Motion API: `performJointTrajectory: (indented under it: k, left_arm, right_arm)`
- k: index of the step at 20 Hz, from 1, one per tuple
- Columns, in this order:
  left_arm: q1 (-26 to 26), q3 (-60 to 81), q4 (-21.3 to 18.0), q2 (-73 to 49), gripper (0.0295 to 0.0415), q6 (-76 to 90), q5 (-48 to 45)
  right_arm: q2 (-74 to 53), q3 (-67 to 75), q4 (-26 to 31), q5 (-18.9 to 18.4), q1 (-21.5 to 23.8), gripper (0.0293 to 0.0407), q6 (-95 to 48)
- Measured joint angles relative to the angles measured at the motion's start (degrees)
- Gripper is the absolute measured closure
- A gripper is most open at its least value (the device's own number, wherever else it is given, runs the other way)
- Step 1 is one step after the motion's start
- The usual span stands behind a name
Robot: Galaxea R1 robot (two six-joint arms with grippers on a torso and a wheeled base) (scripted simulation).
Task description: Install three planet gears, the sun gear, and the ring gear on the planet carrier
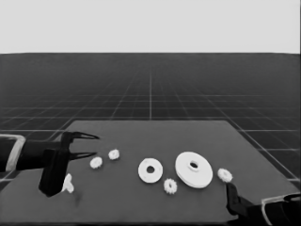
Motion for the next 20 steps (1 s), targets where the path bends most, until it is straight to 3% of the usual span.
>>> performJointTrajectory:
  k: [1, 2, 3, 4, 5, 6, 7, 8, 10, 14, 16, 20]
  left_arm:
    - [4.05, 4.08, -4.20, -0.16, 0.0415, -0.15, 2.82]
    - [2.56, 2.45, -2.50, -0.10, 0.0414, -0.09, 1.69]
    - [1.65, 1.44, -1.48, -0.08, 0.0396, -0.05, 1.02]
    - [1.12, 0.85, -0.88, -0.06, 0.0364, -0.03, 0.62]
    - [14.06, -7.77, 24.67, 5.39, 0.0326, -27.81, 19.86]
    - [17.17, -19.56, 20.01, 15.51, 0.0307, -53.01, 38.00]
    - [17.56, -32.62, 8.42, 22.81, 0.0311, -63.34, 42.78]
    - [17.93, -43.19, 0.56, 27.22, 0.0318, -66.97, 43.49]
    - [18.49, -55.96, -7.13, 32.04, 0.0324, -68.03, 44.07]
    - [18.83, -63.92, -10.80, 35.07, 0.0326, -67.21, 44.69]
    - [26.03, -69.01, -6.08, 37.40, 0.0326, -65.59, 39.55]
    - [29.27, -73.06, -4.48, 39.31, 0.0326, -64.15, 36.89]
  right_arm:
    - [0.78, 3.03, 4.33, 1.33, -3.10, 0.0407, -0.19]
    - [0.46, 1.69, 2.55, 0.77, -1.93, 0.0392, -0.11]
    - [0.26, 0.90, 1.51, 0.45, -1.25, 0.0363, -0.07]
    - [0.15, 0.45, 0.89, 0.25, -0.86, 0.0332, -0.04]
    - [0.08, 0.19, 0.54, 0.14, -0.64, 0.0320, -0.02]
    - [0.05, 0.04, 0.33, 0.08, -0.51, 0.0317, -0.01]
    - [0.03, -0.04, 0.20, 0.04, -0.43, 0.0316, -0.01]
    - [0.01, -0.09, 0.13, 0.02, -0.38, 0.0315, 0.00]
    - [0.00, -0.14, 0.06, 0.00, -0.34, 0.0315, 0.00]
    - [0.00, -0.16, 0.03, -0.01, -0.32, 0.0315, 0.00]
    - [0.00, -0.16, 0.03, -0.01, -0.32, 0.0315, 0.00]
    - [0.00, -0.16, 0.03, -0.01, -0.32, 0.0315, 0.00]
